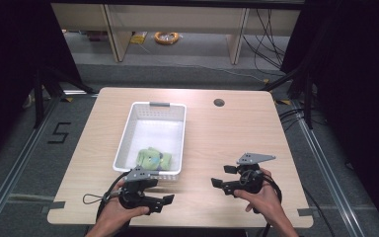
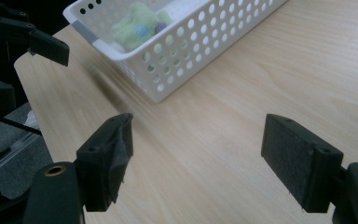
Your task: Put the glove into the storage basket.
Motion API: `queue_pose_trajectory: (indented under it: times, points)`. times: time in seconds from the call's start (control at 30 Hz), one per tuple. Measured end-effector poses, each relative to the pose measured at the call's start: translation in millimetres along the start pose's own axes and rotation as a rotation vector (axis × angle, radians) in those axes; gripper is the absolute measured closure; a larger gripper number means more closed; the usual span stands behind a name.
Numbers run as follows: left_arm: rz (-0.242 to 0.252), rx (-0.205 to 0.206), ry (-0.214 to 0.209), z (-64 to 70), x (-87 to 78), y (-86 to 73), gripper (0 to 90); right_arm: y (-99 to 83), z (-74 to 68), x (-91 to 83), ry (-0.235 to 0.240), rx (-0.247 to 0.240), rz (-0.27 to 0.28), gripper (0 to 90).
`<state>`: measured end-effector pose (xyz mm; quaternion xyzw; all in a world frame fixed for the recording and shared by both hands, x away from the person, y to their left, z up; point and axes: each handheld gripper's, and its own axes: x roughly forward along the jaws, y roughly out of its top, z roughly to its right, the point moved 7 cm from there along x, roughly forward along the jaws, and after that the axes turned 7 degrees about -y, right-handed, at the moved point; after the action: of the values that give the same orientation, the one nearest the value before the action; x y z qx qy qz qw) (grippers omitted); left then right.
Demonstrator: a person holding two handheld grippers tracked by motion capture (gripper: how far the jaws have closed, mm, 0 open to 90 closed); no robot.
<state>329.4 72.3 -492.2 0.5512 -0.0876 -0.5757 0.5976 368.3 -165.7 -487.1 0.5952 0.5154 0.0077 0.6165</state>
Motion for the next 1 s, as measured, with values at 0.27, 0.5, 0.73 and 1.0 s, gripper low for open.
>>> queue_pose_trajectory:
  times: [0.27, 0.5, 0.73, 1.0]
  points:
    - [-0.018, -0.001, 0.013, 0.3, -1.3, -12.3, 17.8, -18.1, 5.0, -1.0, -0.002, -0.009, -0.013, 25.8]
    - [-0.031, 0.007, 0.029, -1.8, 0.1, -20.4, 18.0, -26.5, 3.4, -3.3, 0.008, 0.022, -0.008, 25.4]
    - [-0.054, 0.01, 0.027, -2.5, 3.3, -29.9, 18.0, -35.1, 3.6, -5.2, 0.007, 0.022, -0.005, 24.8]
    - [-0.055, 0.013, 0.034, 0.6, 6.6, -38.2, 18.0, -45.5, 5.2, -9.6, -0.009, 0.011, -0.009, 24.4]
